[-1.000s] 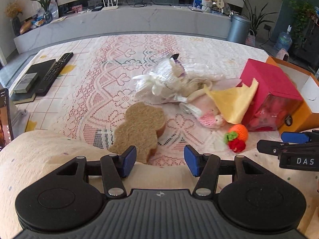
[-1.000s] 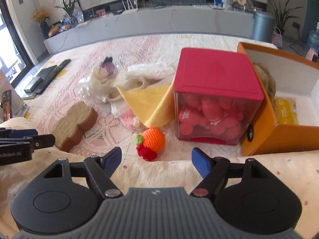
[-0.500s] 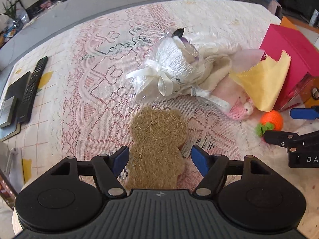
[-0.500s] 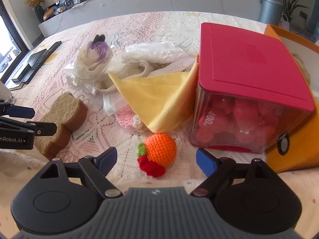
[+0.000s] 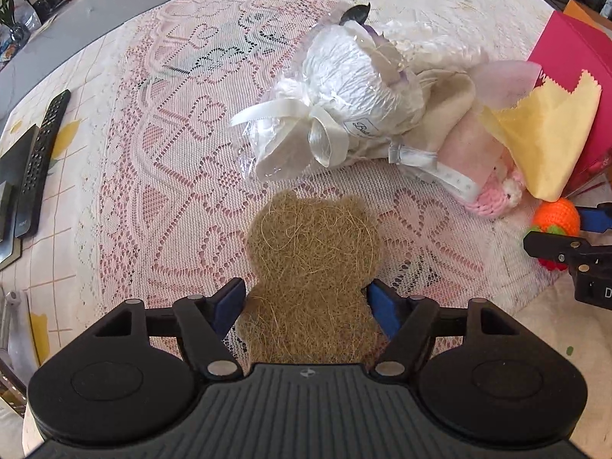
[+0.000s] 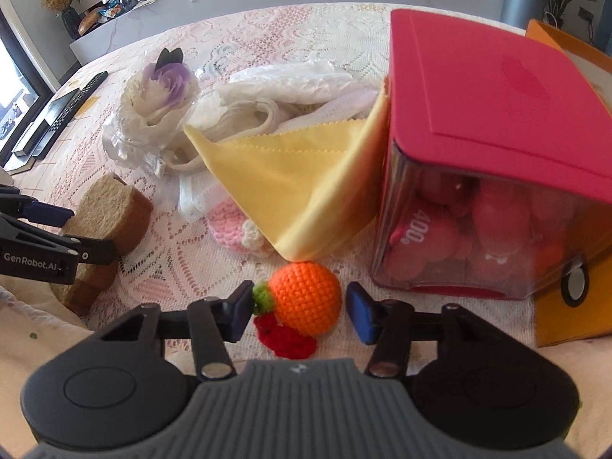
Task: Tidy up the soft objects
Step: 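Grasp the bear-shaped fiber sponge with the left tool while the right tool grasps the orange crocheted fruit, then carry the sponge with the left tool while the right tool carries the crocheted fruit into the orange box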
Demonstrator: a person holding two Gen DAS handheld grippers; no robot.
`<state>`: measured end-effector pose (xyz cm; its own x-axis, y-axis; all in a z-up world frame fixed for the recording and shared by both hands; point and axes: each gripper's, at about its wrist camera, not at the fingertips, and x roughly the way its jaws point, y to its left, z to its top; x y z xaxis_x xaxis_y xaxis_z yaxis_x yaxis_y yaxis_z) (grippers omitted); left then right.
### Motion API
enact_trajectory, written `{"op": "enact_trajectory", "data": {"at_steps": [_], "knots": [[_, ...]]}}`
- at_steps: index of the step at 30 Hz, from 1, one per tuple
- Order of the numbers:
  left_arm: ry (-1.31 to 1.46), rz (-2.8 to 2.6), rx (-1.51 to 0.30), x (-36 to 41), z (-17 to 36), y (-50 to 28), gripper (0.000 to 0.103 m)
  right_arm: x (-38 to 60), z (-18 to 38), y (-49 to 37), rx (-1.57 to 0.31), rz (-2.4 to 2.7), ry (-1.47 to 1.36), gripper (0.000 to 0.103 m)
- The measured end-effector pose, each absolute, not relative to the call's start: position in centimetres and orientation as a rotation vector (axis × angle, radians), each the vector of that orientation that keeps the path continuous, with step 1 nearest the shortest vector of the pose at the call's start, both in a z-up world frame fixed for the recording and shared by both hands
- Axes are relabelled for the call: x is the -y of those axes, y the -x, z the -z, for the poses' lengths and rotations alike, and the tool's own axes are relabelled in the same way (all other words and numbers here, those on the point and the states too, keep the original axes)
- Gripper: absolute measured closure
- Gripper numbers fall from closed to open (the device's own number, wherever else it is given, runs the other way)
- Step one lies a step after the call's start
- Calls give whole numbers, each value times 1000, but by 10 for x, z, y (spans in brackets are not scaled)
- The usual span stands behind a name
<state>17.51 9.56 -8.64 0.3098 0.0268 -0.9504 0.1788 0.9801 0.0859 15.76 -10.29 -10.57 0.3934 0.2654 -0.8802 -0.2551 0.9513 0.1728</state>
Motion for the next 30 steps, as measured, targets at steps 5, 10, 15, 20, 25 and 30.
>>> {"op": "enact_trajectory", "data": {"at_steps": [5, 10, 15, 20, 25, 30], "knots": [[-212, 98, -1245, -92, 87, -173, 24, 99, 102, -152, -1108, -337, 21, 56], [-224, 87, -1219, -88, 75, -166, 25, 96, 91, -145, -1114, -359, 28, 56], [-197, 90, -1189, -88, 56, -155, 26, 100, 77, -133, -1113, -388, 36, 56], [-115, 120, -1126, -88, 21, -144, 26, 116, 56, -125, -1072, -429, -35, 56], [-67, 185, -1055, -66, -19, -132, 26, 128, 33, -119, -1044, -457, -31, 56], [-73, 276, -988, -25, -53, -124, 26, 153, 3, -112, -990, -461, 4, 56]]}}
